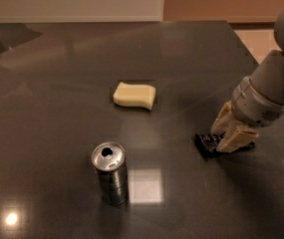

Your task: Move rxbar chocolate near sponge

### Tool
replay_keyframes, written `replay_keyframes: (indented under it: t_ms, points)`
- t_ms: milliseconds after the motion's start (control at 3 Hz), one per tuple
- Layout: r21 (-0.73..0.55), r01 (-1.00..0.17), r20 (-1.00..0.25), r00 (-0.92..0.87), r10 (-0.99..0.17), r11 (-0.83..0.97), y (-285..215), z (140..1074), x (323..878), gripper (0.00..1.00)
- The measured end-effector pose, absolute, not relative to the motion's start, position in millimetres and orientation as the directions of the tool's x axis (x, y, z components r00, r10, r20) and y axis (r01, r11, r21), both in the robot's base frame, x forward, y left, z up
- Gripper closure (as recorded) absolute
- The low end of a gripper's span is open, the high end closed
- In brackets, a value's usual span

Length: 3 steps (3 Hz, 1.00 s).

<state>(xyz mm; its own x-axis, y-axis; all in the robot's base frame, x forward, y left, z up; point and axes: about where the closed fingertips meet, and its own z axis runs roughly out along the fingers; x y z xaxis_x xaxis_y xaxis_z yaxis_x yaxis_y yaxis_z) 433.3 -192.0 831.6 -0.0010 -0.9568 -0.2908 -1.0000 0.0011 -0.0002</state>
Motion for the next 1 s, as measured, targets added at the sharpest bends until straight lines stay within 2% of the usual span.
replay_keyframes:
  t_ms: [333, 1000]
  points:
    - [-0.031, -1.000, -0.286, 0.004, -0.958, 0.005, -183.4, 845.9, 441.2, 1.00]
    - [-0.088, -0.996, -0.298, 0.040, -0.954, -0.014, -148.4, 874.9, 477.4, 1.00]
